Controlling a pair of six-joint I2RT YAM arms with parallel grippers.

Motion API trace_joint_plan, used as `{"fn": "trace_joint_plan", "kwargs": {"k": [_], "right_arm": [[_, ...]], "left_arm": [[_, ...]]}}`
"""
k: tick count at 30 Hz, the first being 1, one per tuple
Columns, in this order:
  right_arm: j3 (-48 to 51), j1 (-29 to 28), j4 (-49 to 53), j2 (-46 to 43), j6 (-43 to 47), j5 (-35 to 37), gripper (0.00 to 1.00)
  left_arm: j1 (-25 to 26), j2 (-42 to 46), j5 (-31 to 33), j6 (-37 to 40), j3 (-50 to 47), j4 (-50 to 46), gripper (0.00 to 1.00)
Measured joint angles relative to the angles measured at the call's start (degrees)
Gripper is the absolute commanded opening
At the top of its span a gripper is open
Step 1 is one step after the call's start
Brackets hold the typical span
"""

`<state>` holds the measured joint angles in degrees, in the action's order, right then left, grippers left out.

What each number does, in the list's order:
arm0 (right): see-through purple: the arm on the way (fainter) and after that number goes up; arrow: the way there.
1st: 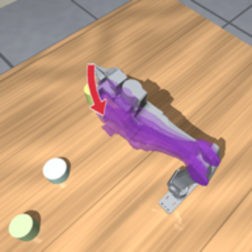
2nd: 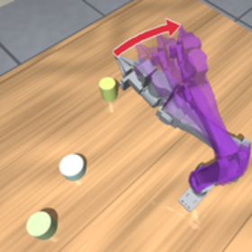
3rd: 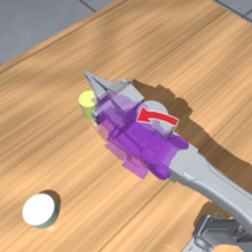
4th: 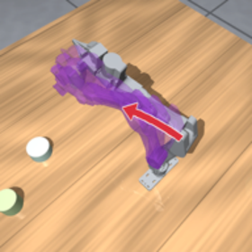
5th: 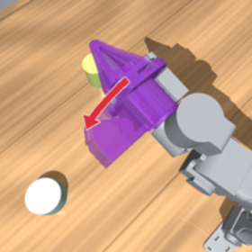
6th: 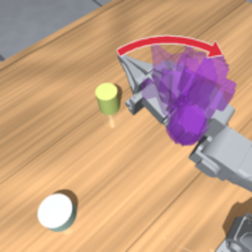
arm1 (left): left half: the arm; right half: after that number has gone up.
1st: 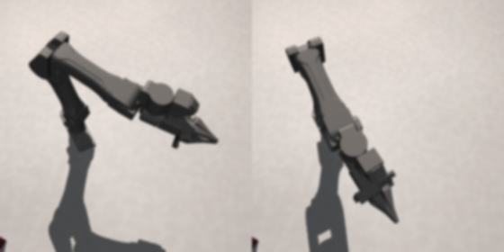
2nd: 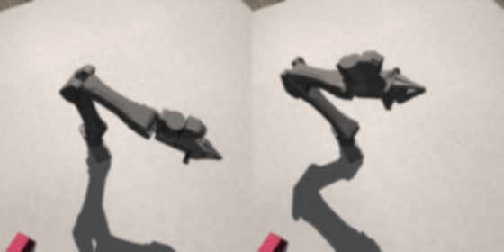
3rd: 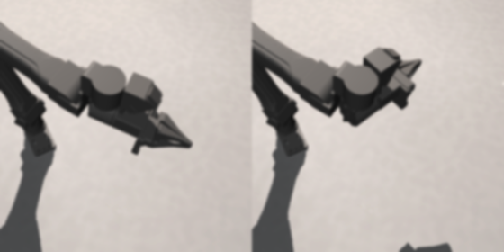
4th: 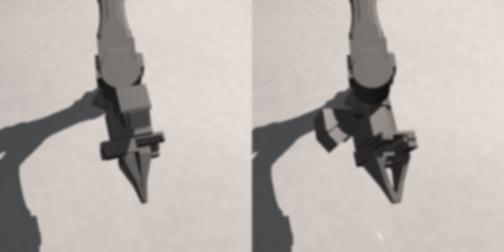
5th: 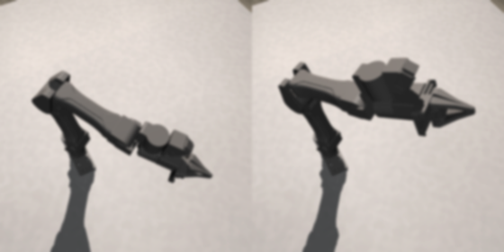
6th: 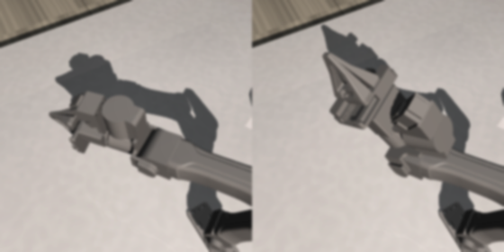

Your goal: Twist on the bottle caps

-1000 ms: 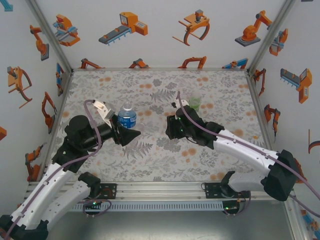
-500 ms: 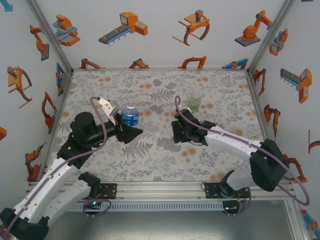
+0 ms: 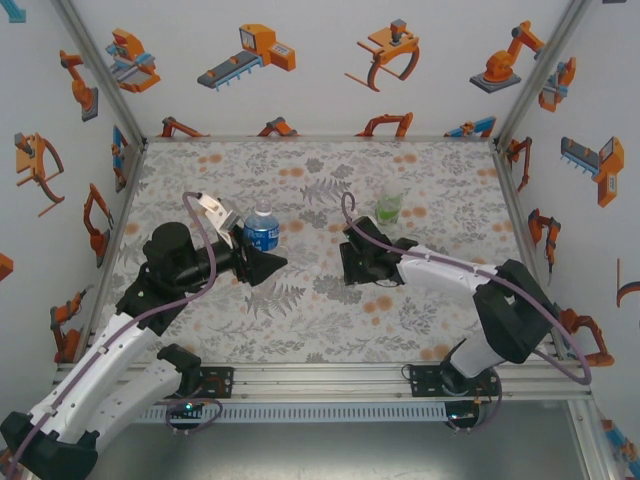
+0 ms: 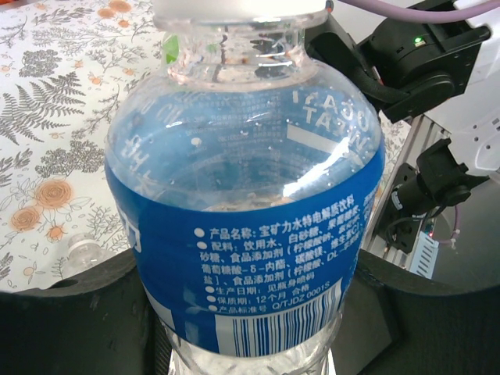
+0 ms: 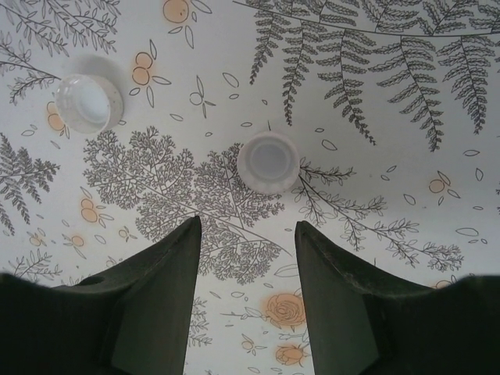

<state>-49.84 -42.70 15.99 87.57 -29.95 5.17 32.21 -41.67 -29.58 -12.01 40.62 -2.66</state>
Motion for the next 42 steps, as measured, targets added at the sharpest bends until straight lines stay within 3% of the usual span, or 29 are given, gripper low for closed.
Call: {"fn": "trace_joint_plan", "kwargs": {"k": [10, 42], "right_arm": [[-4.46, 2.36, -0.24, 4.04, 1.68, -1.81, 0.44], [-8.15, 2.51, 2.84, 8.22, 4.15, -1.29, 0.45]], "left_arm": [[0.0, -0.48, 0.0, -0.39, -0.02, 0.57, 0.0], [0.0, -0.74, 0.24, -0.37, -0.37, 0.59, 0.0]]}}
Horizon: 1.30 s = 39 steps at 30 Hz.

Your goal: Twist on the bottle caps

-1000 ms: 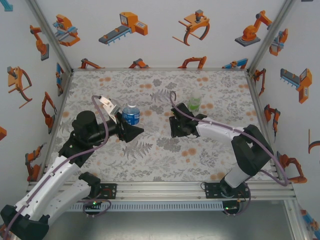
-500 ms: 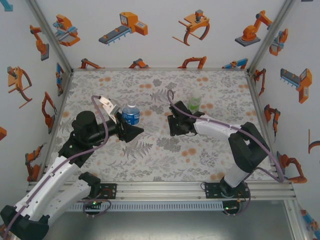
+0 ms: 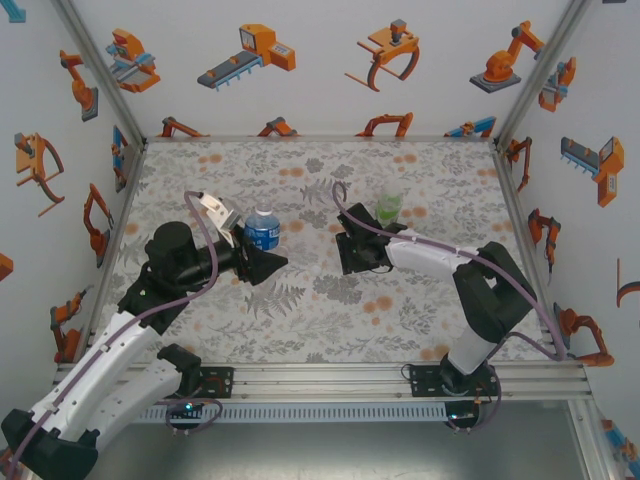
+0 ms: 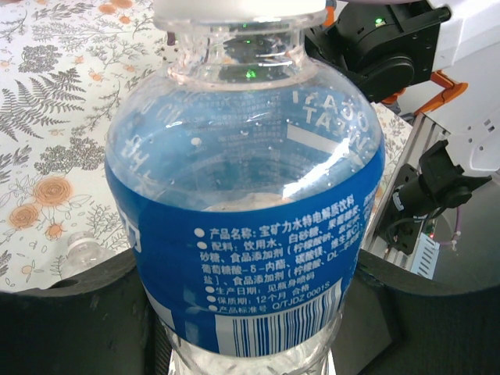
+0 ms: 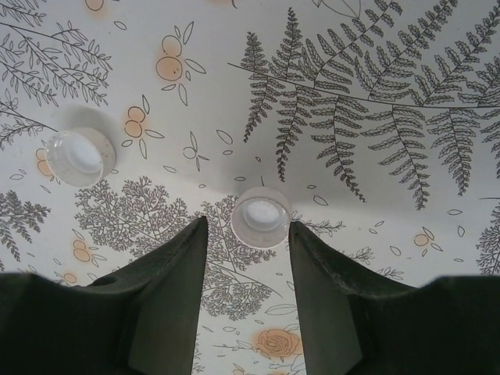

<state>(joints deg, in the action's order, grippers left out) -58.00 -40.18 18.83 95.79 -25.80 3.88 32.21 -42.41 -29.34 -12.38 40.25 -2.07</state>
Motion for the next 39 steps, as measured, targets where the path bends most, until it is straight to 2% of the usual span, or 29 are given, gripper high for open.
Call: {"fn": "trace_joint_plan", "kwargs": {"k": [39], "right_arm": [[0.02, 0.0, -0.24, 1.68, 0.33, -0.22, 0.43]], "left_arm": [[0.0, -2.89, -0.02, 0.0, -0.28, 1.25, 0.0]]}}
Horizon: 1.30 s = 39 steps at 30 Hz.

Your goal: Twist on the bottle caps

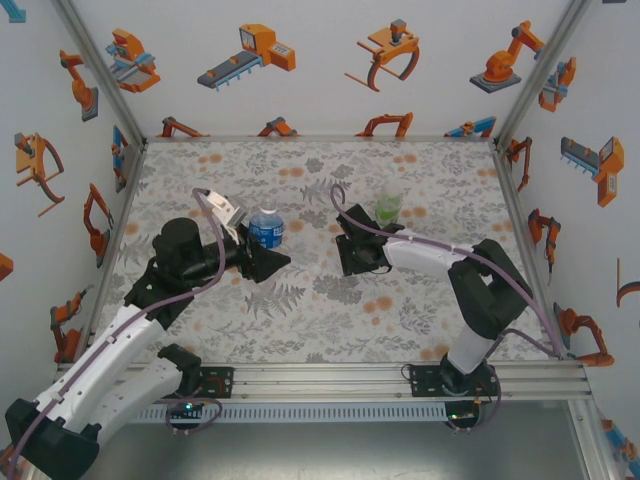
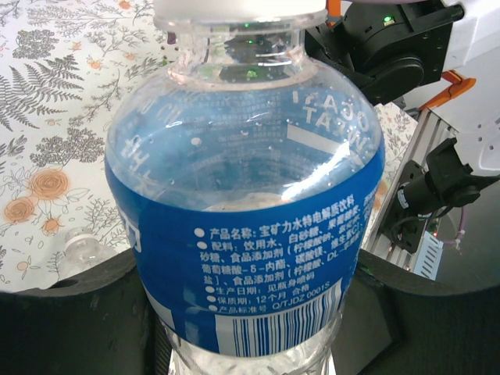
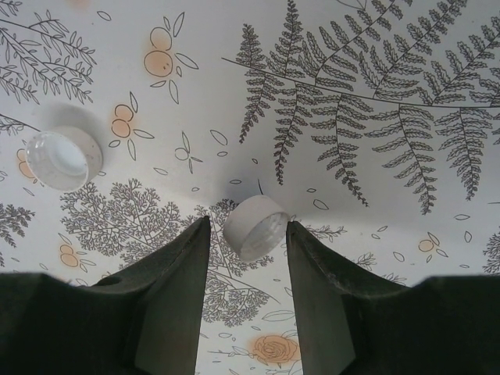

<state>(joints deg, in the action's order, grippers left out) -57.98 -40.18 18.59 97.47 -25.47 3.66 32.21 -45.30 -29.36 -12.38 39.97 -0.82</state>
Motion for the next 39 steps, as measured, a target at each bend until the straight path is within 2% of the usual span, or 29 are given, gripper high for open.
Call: {"fn": "trace_joint_plan", "kwargs": {"k": [20, 28, 32, 39], "right_arm": [[3.32, 0.31, -5.46, -0.04, -1.88, -2.23, 0.24], [9.2, 3.41, -12.44, -2.99, -7.28, -10.88, 0.25], [14.01, 6.01, -16.94, -5.55, -11.58, -15.32, 0.32], [17.59, 7.39, -14.1, -10.75, -13.07, -14.16, 0.41]], "left_arm": [[0.0, -0.87, -0.11, -0.48, 0.02, 0.46, 0.0], [0.0, -1.46, -0.24, -1.16, 0.0, 1.92, 0.0], [0.0, -1.95, -0.31, -1.95, -0.02, 3.26, 0.0], [0.0, -3.58, -0.57, -2.45, -0.04, 5.07, 0.0]]}}
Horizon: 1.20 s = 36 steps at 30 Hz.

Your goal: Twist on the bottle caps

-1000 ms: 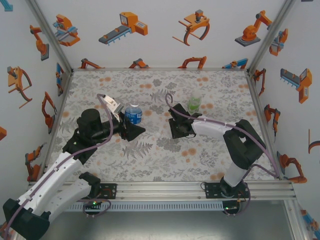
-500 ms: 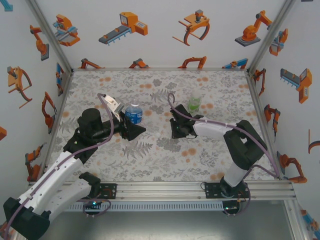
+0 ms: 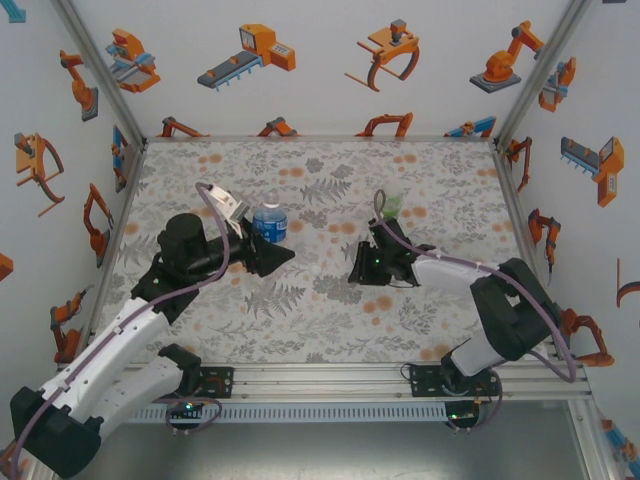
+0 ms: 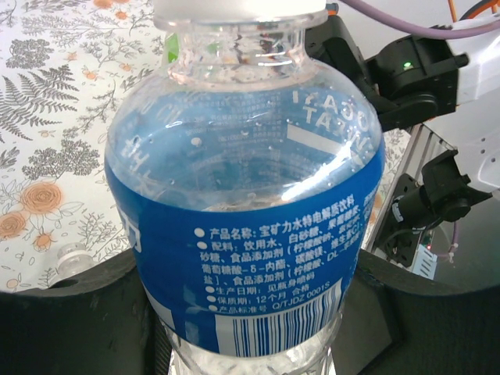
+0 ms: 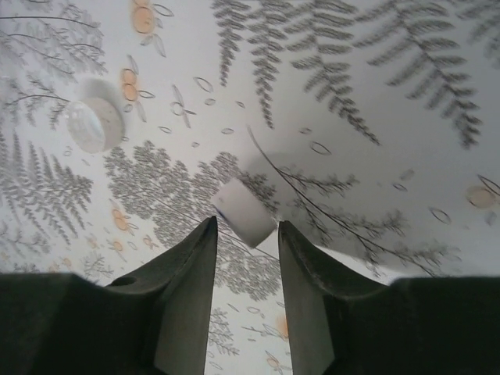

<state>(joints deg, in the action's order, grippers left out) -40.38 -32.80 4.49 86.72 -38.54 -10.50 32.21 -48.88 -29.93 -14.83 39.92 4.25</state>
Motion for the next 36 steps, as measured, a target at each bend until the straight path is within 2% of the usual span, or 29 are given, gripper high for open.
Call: {"fn": "trace_joint_plan", "kwargs": {"k": [14, 22, 28, 36], "right_arm": [[-5.99, -0.68, 12.79, -1.62, 5.7, 8.81, 0.44], [-8.96, -5.49, 11.69, -1.18, 13.18, 14.51, 0.47], [-10.97, -6.43, 10.58, 3.56, 17.18, 15.15, 0.46], [-12.37, -6.95, 8.5, 8.31, 19.78, 15.32, 0.41]], "left_arm": [[0.02, -2.95, -0.52, -0.42, 0.0, 1.2, 0.0], [0.0, -2.29, -0.48, -0.42, -0.37, 1.05, 0.0], [0.02, -0.85, -0.02, -0.39, -0.63, 0.26, 0.0], [0.02, 1.09, 0.61, -0.39, -1.2, -1.16, 0.0]]}}
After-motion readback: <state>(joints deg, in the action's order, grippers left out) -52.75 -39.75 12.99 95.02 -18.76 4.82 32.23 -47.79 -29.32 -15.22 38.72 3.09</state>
